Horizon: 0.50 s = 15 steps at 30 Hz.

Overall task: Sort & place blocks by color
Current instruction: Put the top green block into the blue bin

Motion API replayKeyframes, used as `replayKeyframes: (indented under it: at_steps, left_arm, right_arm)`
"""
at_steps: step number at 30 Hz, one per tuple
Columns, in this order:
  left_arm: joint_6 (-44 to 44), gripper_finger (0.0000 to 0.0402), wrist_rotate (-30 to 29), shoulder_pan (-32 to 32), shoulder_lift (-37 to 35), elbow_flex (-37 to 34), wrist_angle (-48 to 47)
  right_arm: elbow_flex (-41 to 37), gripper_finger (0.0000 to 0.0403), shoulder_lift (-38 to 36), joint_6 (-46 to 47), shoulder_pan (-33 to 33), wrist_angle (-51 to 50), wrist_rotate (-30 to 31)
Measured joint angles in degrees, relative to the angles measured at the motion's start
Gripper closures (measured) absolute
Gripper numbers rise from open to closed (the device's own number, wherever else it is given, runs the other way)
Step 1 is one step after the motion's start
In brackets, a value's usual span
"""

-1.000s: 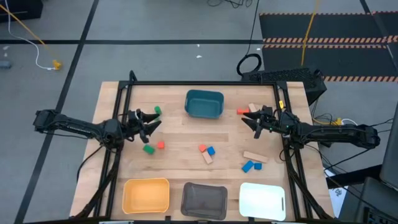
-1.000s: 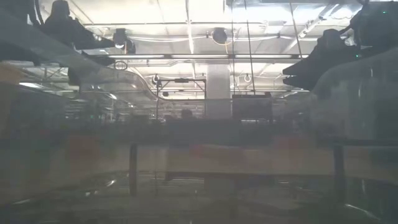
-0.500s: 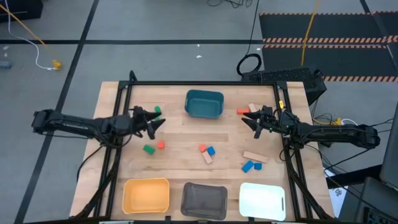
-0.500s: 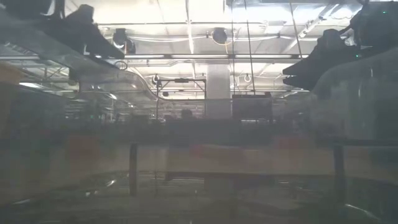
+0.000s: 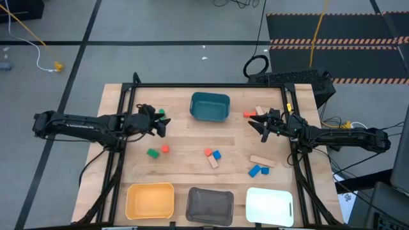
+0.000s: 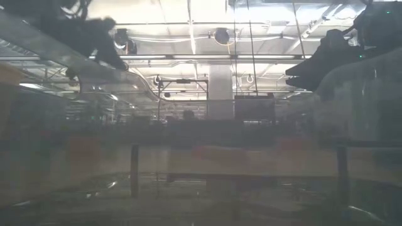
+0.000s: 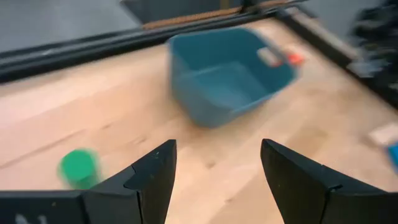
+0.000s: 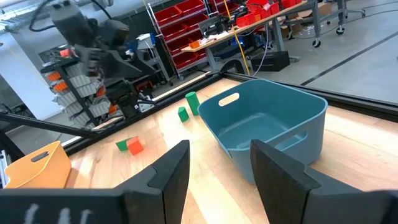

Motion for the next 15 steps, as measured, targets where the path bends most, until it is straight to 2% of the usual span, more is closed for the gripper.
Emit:
replayKeyframes:
  at_steps: [5,15]
  left_arm:
    - [-3.92,0.0167,-2.07,4.22,2.98,0.00,-4.51]
    - [-3.70,0.0167,-2.82,11.08,7.91,0.00,-5.36]
  right_arm:
    - [0.02,0.0243,0.00,0.02,0.00,0.00,0.00]
    - [0.00,0.0243,-0.02,0.02,0.00,0.02,0.00]
